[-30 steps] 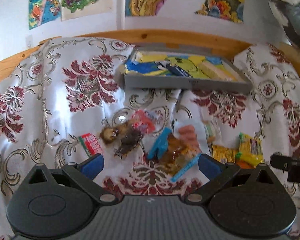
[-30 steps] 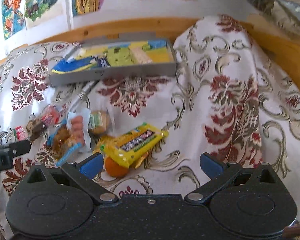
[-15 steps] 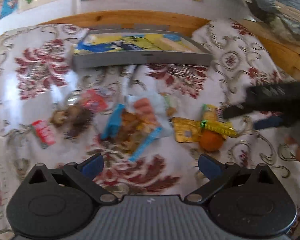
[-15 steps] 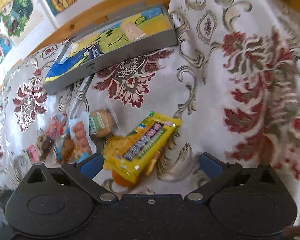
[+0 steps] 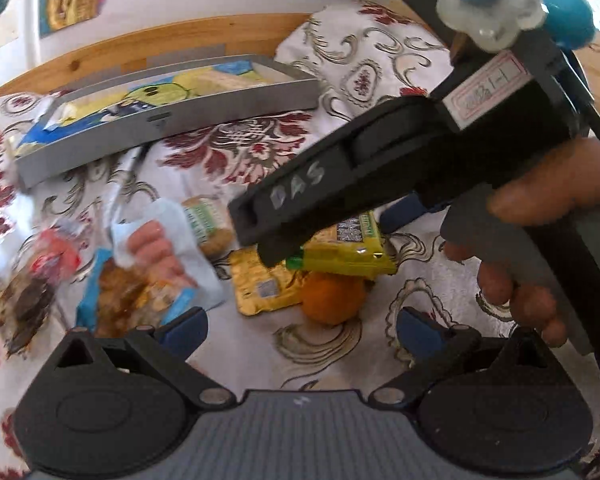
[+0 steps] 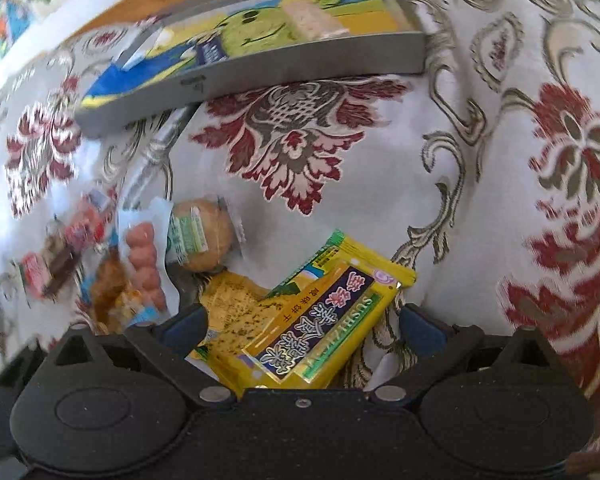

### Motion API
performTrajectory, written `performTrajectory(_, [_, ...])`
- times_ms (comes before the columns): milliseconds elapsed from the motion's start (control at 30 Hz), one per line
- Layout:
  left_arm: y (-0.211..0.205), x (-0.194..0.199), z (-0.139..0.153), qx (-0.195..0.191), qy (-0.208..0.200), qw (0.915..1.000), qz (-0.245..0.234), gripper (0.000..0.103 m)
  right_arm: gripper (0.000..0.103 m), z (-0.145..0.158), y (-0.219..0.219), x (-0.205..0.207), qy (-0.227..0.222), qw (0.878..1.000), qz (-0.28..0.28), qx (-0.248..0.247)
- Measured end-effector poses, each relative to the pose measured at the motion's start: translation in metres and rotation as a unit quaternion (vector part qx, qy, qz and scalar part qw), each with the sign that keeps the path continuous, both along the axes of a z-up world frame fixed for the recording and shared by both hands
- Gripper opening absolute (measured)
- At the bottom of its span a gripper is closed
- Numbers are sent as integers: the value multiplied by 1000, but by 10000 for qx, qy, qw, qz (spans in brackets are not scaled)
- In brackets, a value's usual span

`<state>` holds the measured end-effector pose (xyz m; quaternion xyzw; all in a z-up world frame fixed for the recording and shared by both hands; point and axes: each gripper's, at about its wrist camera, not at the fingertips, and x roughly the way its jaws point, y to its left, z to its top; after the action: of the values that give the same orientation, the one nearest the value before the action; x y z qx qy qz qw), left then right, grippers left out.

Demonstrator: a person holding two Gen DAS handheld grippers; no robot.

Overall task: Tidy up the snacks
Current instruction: 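Grasp the orange with the left tool while the right tool grasps the yellow packet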

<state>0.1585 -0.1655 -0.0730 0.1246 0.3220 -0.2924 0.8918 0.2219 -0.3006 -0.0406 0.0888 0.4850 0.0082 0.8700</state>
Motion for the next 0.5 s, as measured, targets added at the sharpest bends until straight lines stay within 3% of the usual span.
performTrajectory(100, [-1, 2, -2, -57, 17, 9999, -87, 102, 81, 3, -4, -5, 12, 9997, 111, -205])
performTrajectory(233, [3, 3, -3, -184, 81, 9997, -150, 99, 56, 9, -28, -16, 62, 9999, -107, 90])
performTrajectory(367, [5, 4, -3, -288, 137, 9993, -189, 96, 49, 13, -46, -27, 110, 9989, -285, 346])
performTrajectory(500, [-1, 7, -1, -243, 113, 9993, -278, 89, 49, 16, -45, -33, 78, 9997, -155, 186])
